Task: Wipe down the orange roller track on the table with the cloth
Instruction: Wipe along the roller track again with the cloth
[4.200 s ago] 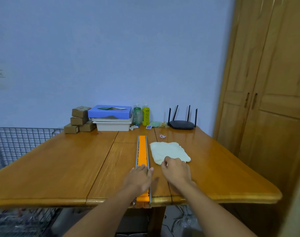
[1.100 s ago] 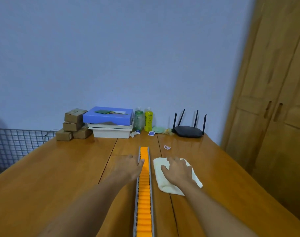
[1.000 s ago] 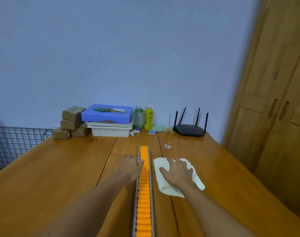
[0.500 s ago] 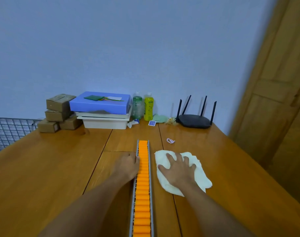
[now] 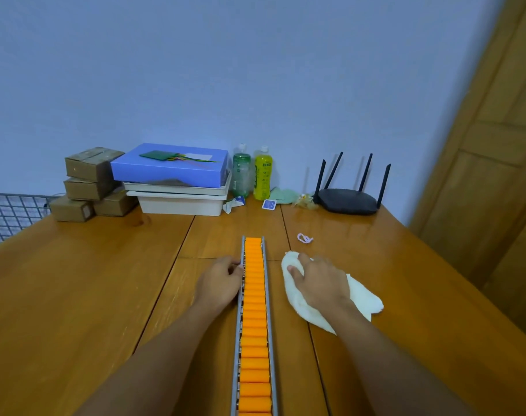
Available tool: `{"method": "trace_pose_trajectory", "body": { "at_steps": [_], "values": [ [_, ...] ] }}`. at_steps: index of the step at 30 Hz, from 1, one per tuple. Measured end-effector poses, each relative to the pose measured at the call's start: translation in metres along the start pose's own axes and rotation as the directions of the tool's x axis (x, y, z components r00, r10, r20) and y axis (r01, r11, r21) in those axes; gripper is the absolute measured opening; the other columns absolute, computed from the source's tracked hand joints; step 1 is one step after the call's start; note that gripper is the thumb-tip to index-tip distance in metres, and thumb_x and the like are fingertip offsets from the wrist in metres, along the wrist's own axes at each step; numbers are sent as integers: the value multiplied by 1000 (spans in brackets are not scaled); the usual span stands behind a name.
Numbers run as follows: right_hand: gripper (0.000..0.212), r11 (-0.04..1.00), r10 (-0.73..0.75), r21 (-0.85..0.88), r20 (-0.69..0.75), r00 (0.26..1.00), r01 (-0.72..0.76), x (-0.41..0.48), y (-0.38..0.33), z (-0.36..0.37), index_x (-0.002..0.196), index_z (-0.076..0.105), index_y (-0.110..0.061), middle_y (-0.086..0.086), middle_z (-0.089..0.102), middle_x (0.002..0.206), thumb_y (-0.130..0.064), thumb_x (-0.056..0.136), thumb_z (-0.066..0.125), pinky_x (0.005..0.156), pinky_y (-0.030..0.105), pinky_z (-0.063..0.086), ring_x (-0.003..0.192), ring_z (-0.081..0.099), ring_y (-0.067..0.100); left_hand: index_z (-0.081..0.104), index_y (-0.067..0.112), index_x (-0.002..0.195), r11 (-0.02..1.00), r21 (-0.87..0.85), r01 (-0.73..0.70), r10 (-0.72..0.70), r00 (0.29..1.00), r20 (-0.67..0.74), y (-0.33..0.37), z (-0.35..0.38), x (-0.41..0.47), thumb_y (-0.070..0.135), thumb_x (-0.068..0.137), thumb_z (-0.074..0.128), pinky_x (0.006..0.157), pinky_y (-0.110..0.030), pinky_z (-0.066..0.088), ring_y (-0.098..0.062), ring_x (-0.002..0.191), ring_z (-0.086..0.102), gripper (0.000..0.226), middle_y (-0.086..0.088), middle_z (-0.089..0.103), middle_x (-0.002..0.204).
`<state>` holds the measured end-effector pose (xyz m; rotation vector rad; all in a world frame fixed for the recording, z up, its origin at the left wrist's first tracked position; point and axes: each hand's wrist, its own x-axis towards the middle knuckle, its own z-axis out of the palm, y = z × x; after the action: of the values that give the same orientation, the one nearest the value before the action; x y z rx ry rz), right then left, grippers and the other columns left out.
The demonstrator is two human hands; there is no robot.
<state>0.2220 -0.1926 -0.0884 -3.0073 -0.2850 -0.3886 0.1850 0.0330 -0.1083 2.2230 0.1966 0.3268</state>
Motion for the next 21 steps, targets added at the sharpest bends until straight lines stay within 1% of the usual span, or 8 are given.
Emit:
{"method": "trace_pose_trajectory", "body": {
  "at_steps": [2, 4, 7, 9, 13, 16, 18, 21],
  "values": [
    [46, 1000, -18, -22, -21, 1000, 18, 2, 0, -4, 137, 52, -29, 2, 69, 106, -54, 105, 29, 71, 35, 50, 94, 65, 23, 68, 25, 123, 1000, -11, 10, -10, 1000, -13, 0, 0, 0, 33, 104, 53, 72, -25, 48, -6, 93, 61, 25, 8, 69, 112],
    [46, 1000, -9, -16, -34, 999, 8, 4, 2, -10, 136, 54, -28, 3, 71, 103, -52, 106, 30, 70, 35, 49, 90, 67, 25, 68, 24, 123, 1000, -22, 9, -9, 1000, -20, -1, 2, 2, 32, 104, 54, 70, -24, 48, -5, 91, 61, 25, 9, 70, 109],
    [45, 1000, 22, 10, -69, 997, -21, 16, 2, -23, 135, 57, -26, 6, 72, 101, -49, 106, 31, 66, 34, 44, 89, 67, 28, 68, 24, 124, 1000, -12, 16, -16, 1000, -27, -1, 2, 3, 32, 104, 55, 65, -21, 45, -2, 86, 61, 25, 14, 67, 101],
    [44, 999, 21, 31, -105, 994, -18, 27, -4, -34, 133, 57, -25, 8, 71, 100, -49, 106, 32, 66, 35, 43, 88, 66, 30, 67, 25, 125, 1000, -1, 23, -23, 999, -35, -2, 3, 3, 33, 104, 55, 63, -20, 44, -3, 84, 61, 25, 13, 68, 101],
    [40, 994, -49, 87, -195, 980, 67, 48, -31, -48, 122, 61, -21, 9, 70, 101, -47, 105, 36, 65, 35, 38, 88, 64, 32, 69, 26, 122, 1000, -3, 28, -28, 999, -40, -2, 3, 4, 34, 103, 56, 62, -21, 44, -4, 84, 63, 24, 12, 70, 100],
    [39, 989, -93, 96, -223, 970, 116, 61, -61, -52, 123, 64, -23, 10, 70, 107, -46, 103, 39, 67, 37, 39, 94, 65, 34, 70, 26, 121, 1000, -11, 24, -24, 999, -31, 1, 1, 1, 32, 102, 57, 67, -26, 47, -7, 87, 64, 24, 9, 74, 102],
    [37, 987, -126, 72, -223, 967, 145, 67, -80, -46, 122, 65, -24, 10, 70, 109, -44, 102, 42, 67, 37, 39, 96, 66, 35, 70, 28, 116, 999, -26, 29, -29, 999, -17, 2, 0, 0, 32, 102, 56, 65, -29, 45, -10, 86, 65, 20, 9, 73, 96],
    [30, 979, -186, 40, -219, 958, 199, 71, -102, -34, 112, 66, -22, 9, 70, 106, -42, 100, 46, 65, 35, 37, 94, 66, 34, 67, 30, 98, 998, -43, 35, -35, 999, 2, 2, -1, 1, 31, 98, 55, 61, -30, 43, -11, 77, 64, 13, 10, 69, 79]
  ]
}}
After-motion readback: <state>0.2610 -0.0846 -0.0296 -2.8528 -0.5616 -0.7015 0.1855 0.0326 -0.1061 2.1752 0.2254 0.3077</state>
